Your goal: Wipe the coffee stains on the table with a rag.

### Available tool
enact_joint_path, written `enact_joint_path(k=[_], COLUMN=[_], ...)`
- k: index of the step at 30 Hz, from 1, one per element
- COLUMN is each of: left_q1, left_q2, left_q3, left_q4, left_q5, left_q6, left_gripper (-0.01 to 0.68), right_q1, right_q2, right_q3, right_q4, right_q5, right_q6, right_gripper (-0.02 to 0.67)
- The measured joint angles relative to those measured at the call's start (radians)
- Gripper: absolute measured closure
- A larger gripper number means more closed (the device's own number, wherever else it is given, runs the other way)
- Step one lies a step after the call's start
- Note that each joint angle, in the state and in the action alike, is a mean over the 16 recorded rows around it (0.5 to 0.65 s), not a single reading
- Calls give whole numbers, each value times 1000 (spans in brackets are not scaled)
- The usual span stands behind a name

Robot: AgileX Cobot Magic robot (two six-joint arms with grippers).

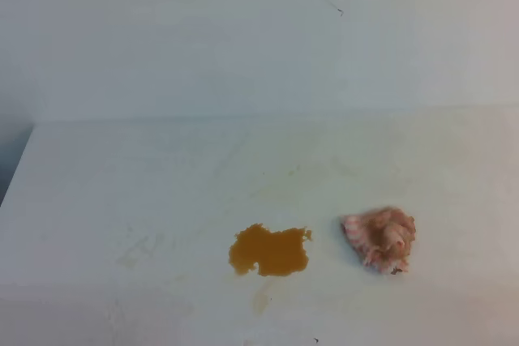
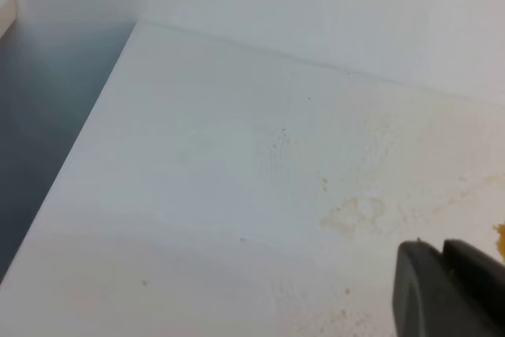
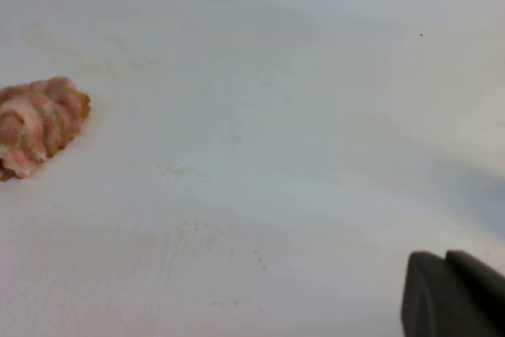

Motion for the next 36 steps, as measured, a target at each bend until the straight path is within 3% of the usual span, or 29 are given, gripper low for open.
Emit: enact_joint_path(k=[36], left_q1=[0], left_q2=[-6], left_q3=[0], left_q4=[0], left_q5=[0], left_q6=[0], left_gripper=[673], right_q1=[0], right_q2=[0], right_q3=[0], right_q4=[0], right_q5=[-2], right_q6=[-1], right_gripper=[651])
